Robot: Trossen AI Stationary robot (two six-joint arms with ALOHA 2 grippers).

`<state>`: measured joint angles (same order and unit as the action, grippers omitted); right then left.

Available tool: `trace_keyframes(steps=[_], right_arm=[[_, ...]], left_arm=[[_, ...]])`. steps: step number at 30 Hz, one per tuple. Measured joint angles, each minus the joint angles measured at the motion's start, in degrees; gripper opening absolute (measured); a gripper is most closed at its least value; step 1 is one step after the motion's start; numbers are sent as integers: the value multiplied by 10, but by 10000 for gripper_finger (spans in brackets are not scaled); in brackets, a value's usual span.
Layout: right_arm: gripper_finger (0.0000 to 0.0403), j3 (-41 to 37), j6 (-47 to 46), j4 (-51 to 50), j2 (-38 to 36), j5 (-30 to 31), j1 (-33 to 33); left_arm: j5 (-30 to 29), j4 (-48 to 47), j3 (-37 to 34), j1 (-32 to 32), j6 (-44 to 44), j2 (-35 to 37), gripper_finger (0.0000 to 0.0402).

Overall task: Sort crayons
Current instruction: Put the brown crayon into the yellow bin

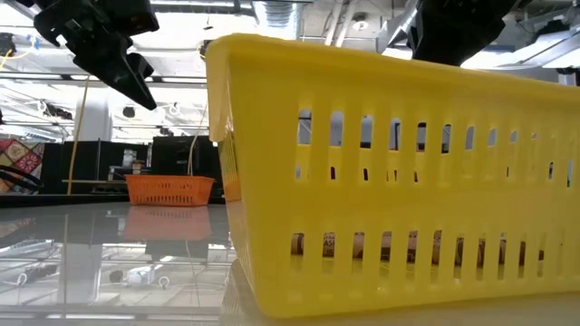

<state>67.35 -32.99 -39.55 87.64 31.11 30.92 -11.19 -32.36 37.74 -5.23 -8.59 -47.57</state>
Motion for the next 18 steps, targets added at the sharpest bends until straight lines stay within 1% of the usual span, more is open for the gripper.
trace_keyframes(steps=[18], right_arm=[[64,0,0,0,0,0,0]], left_arm=[[-15,-10,0,0,5,0,132]])
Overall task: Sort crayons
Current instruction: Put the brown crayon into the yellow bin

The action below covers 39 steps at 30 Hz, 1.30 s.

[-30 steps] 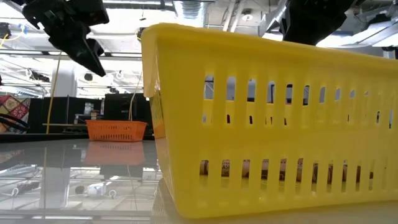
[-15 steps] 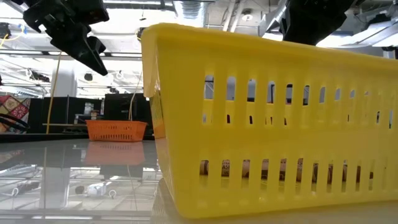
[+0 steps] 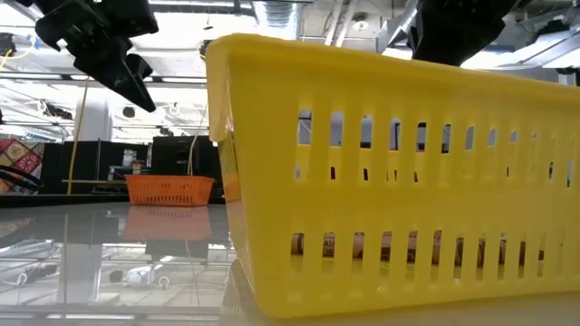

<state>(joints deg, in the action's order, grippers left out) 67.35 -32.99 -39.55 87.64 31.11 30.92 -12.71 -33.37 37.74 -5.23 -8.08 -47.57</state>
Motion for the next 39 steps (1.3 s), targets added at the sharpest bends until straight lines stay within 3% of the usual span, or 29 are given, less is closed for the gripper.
trace_keyframes(steps=[39], right_arm=[[64,0,0,0,0,0,0]], left_arm=[[-4,-22,0,0,-16,0,132]])
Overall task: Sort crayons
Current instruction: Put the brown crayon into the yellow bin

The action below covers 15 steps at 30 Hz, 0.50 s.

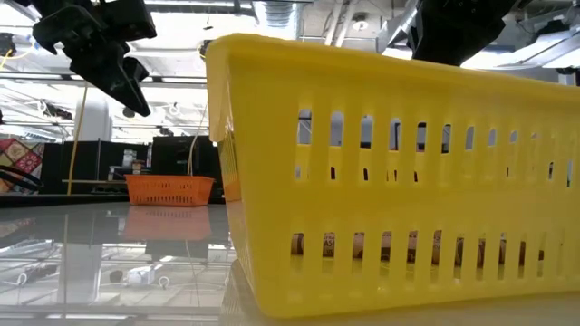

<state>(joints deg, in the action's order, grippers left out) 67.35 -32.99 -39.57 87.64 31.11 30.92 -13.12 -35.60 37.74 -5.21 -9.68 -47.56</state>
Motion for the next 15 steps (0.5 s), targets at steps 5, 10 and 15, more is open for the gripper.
trace_keyframes(steps=[5,10,15], right_arm=[[64,0,0,0,0,0,0],[64,0,0,0,0,0,0],[64,0,0,0,0,0,0]], left_arm=[[20,-25,0,0,-6,0,132],[57,-43,0,0,-21,0,132],[148,-70,0,-14,-64,-2,132]])
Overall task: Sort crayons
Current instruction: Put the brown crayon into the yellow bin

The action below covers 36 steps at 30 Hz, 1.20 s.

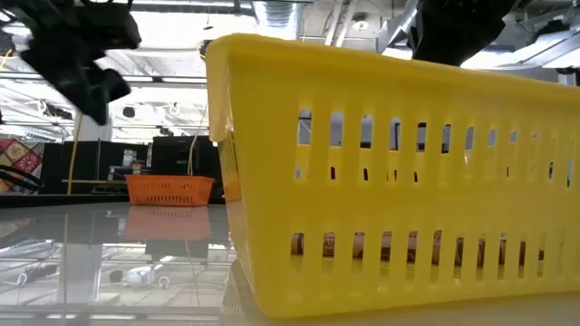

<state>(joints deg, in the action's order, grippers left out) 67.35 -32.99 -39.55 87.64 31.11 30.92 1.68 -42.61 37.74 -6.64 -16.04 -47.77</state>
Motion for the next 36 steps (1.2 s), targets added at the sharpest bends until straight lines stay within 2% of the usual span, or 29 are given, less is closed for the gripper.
trace_keyframes(steps=[3,7,13,19,25,31,36], right_arm=[[64,0,0,0,0,0,0],[64,0,0,0,0,0,0],[64,0,0,1,0,0,0],[64,0,0,26,0,0,0],[64,0,0,39,0,0,0],[64,0,0,58,0,-2,0],[64,0,0,87,0,-3,0]], left_arm=[[23,-12,-6,-49,-34,-5,131],[13,3,-29,-153,-111,-23,125],[-76,46,-33,-324,-230,-69,119],[-134,67,-33,-453,-342,-123,118],[-161,81,-17,-540,-411,-183,118],[-190,74,30,-593,-446,-236,118],[-166,76,48,-617,-464,-289,118]])
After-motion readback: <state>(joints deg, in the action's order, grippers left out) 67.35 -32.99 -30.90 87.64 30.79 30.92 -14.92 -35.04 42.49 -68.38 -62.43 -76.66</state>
